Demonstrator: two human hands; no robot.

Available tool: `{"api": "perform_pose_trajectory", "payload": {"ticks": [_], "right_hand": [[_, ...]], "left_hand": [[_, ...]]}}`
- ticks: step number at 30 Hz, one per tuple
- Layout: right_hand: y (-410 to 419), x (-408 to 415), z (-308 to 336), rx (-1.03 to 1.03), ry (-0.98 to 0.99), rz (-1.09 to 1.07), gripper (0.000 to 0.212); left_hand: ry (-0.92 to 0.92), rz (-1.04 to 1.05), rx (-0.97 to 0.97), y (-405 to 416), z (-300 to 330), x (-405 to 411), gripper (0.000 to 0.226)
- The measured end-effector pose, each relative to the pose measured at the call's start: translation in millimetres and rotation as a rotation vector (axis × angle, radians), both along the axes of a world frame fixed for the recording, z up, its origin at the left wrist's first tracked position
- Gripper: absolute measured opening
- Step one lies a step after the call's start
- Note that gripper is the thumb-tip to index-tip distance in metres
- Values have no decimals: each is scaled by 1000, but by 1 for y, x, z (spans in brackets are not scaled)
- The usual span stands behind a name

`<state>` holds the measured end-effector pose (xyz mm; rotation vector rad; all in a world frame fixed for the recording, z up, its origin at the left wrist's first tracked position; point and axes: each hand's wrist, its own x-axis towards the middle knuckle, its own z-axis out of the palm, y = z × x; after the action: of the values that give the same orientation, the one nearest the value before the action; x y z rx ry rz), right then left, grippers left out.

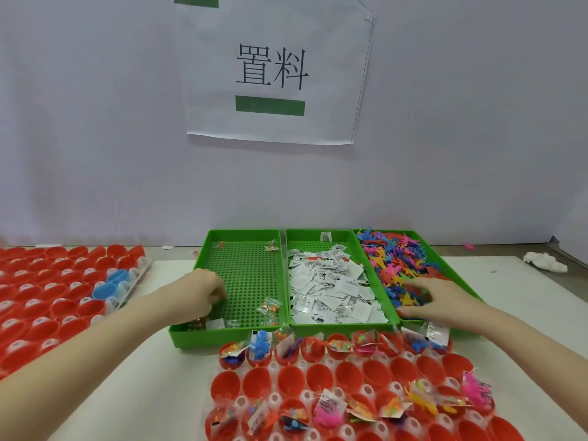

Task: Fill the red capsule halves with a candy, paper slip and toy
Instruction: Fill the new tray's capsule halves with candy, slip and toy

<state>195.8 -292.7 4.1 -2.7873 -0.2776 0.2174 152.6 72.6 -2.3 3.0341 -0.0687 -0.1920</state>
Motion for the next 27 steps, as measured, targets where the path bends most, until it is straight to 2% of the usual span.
{"api": "perform_pose_trajectory", "payload": {"ticks": [4,7,10,14,20,24,27], "right_hand": [[5,4,-5,20,-94,-37,37],[7,1,-2,78,-201,-53,15],[7,-3,0,121,-250,-96,19],[5,-5,5,236,-286,-204,27],[5,-5,8,213,-311,-162,13],[6,-11,11,272,-336,-207,16],[13,-29,19,395,-345,-187,12]], "left_hand": [[-133,32,-36,2,-2,-10,25],[-347,53,-171,-1,1,-24,22],[-569,73,-390,-10,9,-46,16],[-734,98,-655,-29,19,-84,14],[-793,231,-1135,-47,29,-136,25],[-754,293,-1302,-58,26,-161,22],[-717,317,-1364,-65,23,-175,23]]}}
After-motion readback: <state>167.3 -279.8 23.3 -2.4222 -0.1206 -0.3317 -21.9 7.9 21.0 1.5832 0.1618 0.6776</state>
